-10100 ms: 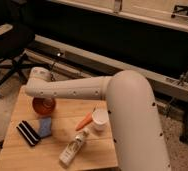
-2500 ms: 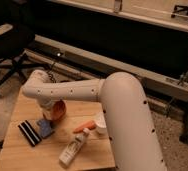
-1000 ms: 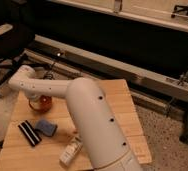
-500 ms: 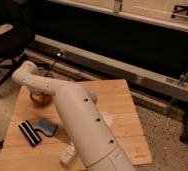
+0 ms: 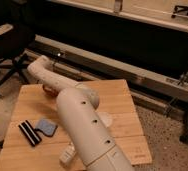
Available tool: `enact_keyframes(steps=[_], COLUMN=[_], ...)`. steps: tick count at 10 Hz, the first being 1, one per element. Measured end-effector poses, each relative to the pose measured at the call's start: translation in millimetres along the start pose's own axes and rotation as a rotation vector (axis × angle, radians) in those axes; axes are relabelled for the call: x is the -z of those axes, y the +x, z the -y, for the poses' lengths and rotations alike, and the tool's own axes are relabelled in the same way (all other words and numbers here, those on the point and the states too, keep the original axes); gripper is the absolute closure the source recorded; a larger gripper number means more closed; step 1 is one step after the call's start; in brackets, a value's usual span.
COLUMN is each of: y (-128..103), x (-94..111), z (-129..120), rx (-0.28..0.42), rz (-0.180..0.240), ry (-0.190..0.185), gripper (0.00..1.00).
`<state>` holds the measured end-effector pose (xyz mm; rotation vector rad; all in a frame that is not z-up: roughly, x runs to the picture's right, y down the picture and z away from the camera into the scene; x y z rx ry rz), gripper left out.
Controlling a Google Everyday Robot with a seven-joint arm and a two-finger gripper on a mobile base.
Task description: Drag the ceramic bowl in a circle
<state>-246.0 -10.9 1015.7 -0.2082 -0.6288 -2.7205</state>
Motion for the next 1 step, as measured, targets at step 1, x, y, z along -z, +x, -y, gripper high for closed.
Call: enact_keyframes(steps=[1], y=[-20.2], x=[-11.4], z=[-12.7], rx=[-0.040], rz=[0.018], ry=[0.009], gripper=[0.20])
